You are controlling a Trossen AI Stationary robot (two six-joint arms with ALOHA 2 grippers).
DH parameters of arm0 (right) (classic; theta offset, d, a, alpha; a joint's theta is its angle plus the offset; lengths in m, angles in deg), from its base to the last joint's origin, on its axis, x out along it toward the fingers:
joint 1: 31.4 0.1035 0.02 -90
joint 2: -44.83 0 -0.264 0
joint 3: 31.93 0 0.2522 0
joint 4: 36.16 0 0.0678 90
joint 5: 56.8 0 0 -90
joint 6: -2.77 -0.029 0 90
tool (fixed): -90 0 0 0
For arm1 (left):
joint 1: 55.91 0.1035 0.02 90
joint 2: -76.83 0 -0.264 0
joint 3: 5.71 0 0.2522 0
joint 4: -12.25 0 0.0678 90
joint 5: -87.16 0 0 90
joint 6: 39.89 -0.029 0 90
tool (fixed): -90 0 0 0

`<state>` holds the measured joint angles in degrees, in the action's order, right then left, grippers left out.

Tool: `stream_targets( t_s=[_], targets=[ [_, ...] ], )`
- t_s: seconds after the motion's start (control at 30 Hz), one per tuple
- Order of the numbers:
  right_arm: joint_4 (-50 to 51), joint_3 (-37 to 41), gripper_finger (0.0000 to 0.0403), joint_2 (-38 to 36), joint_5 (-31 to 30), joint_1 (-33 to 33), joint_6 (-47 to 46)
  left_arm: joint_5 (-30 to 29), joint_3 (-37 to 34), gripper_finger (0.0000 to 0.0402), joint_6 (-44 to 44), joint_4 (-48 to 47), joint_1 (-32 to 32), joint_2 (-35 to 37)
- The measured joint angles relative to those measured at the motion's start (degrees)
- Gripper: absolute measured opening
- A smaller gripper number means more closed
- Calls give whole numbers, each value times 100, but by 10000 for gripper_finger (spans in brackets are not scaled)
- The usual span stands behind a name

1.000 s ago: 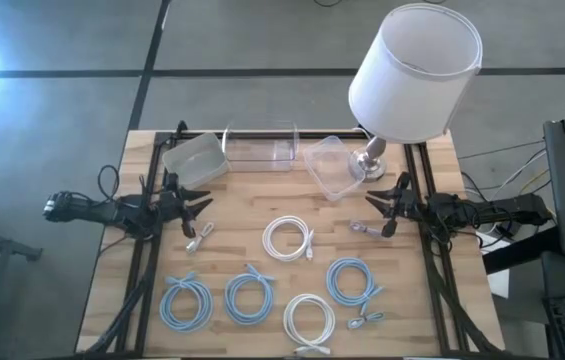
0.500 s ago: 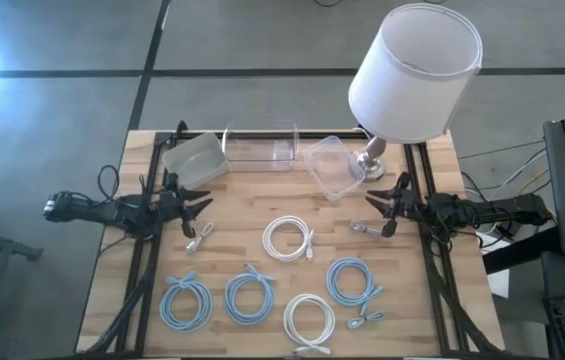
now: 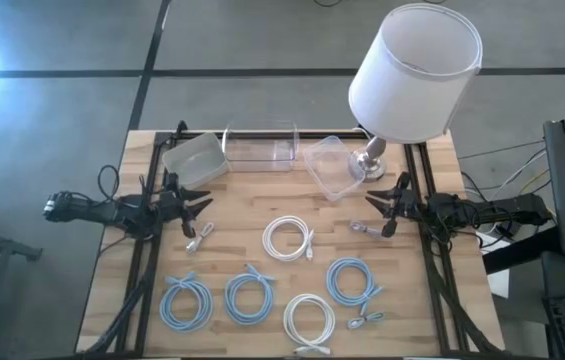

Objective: Pick & Place USB Port

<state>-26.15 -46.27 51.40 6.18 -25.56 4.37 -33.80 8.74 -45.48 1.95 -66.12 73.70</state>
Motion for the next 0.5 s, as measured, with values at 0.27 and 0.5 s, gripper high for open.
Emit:
stream_targets(
  t_s=[0.27,0.5],
  targets=[
    [0,2,84,0,2,0,4,-1,0,104,0,0,2,0],
    [2,2,70,0,0,2,-2,0,0,104,0,0,2,-1]
  ],
)
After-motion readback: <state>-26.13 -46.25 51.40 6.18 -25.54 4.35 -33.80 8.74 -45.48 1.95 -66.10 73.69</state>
